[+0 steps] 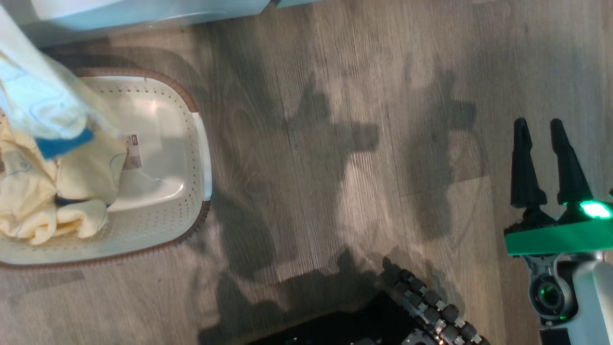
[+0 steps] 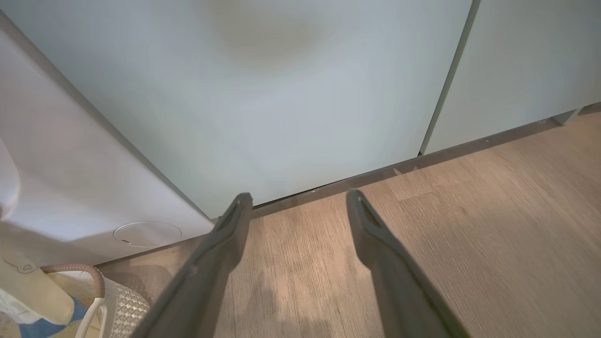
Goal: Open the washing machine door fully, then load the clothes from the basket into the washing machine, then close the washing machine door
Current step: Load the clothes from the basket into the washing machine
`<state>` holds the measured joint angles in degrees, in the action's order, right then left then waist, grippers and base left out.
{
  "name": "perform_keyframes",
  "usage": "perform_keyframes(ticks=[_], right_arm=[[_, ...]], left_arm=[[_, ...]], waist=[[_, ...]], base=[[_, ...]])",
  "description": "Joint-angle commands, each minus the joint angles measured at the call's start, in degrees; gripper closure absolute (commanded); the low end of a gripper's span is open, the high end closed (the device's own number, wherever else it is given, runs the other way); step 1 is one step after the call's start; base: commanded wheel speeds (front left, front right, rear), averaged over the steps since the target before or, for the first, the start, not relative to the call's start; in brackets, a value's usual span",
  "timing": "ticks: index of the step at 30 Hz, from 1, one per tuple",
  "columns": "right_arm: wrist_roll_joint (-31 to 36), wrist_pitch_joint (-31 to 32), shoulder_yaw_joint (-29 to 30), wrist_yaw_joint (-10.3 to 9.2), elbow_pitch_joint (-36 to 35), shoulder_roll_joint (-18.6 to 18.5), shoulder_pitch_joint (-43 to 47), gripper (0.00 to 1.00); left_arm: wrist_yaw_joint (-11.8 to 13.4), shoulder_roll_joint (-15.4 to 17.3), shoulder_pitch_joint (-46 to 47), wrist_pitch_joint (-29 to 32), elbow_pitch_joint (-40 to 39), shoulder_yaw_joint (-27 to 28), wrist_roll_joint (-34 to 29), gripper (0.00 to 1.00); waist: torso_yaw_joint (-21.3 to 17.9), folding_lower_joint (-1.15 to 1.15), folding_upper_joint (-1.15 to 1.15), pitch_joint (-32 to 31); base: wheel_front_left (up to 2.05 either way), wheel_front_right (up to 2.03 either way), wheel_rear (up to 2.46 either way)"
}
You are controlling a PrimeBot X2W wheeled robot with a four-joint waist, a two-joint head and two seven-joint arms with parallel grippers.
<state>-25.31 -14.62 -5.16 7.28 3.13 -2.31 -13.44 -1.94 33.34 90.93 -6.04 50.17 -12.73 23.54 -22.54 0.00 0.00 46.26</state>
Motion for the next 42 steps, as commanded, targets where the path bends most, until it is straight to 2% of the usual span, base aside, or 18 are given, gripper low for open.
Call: perform_keyframes(ticks=[1,2,6,15,16,17,18,19,30,42], right_arm=[[-0.57,-0.38,-0.86,0.21,-1.53,-0.57,0.09,0.00],[-0.70,-0.38,-1.03,0.21,-1.54,-0.57,-0.30,0.00],[-0.83,-0.38,-1.22,0.21,-1.67,-0.57,-0.70,0.00],[-1.26,-0.38,-1.37,0.21,-0.65,-0.57,-0.88,0.00],[-1.24,-0.38,-1.28,0.21,-0.59,-0.57,-0.88,0.00],[-1.23,-0.38,-1.16,0.21,-0.52,-0.57,-0.88,0.00],[-1.23,-0.38,-1.16,0.21,-0.52,-0.57,-0.88,0.00],[-1.27,-0.38,-1.11,0.21,-0.41,-0.57,-0.85,0.00],[0.31,-0.38,0.62,0.21,-0.25,-0.57,-0.71,0.00],[2.05,-0.38,2.84,0.21,0.27,-0.57,0.79,0.00]], left_arm=[[-0.15,2.86,3.91,-3.59,-2.07,0.69,-1.12,1.00],[-0.22,2.90,5.04,-6.45,-2.09,0.31,-2.03,1.00],[-1.49,2.73,5.15,-8.29,-0.97,-0.44,-2.79,1.00],[-4.22,0.22,1.68,-6.92,6.05,-0.51,1.09,1.00],[-4.29,0.14,1.44,-6.98,6.50,-0.60,1.21,0.68],[-4.31,-0.04,1.02,-6.90,7.05,-0.73,1.30,0.24],[-4.31,-0.04,1.02,-6.90,7.05,-0.73,1.30,0.24],[-4.33,-0.28,0.64,-6.92,7.45,-0.83,1.43,0.00],[-4.14,-2.84,-3.33,-7.03,10.02,-2.20,2.21,0.00],[-2.42,-5.62,-15.99,-8.30,4.90,-1.92,4.24,0.00]], waist=[[0.03,0.00,0.00,0.39],[0.03,0.00,0.00,0.69],[0.22,0.00,0.00,1.06],[1.39,0.00,0.00,0.71],[1.54,0.00,0.00,0.60],[1.73,0.00,0.00,0.42],[1.73,0.00,0.00,0.42],[1.93,0.00,0.00,0.21],[4.81,0.00,0.00,-2.82],[8.14,0.00,0.00,-8.55]], base=[[0.00,0.00,0.00],[0.00,0.00,0.00],[0.00,0.00,0.00],[0.00,0.00,0.00],[0.00,0.00,0.00],[0.00,0.00,0.00],[0.00,0.00,0.00],[0.00,0.00,0.00],[0.00,0.00,0.00],[0.00,0.00,0.00]])
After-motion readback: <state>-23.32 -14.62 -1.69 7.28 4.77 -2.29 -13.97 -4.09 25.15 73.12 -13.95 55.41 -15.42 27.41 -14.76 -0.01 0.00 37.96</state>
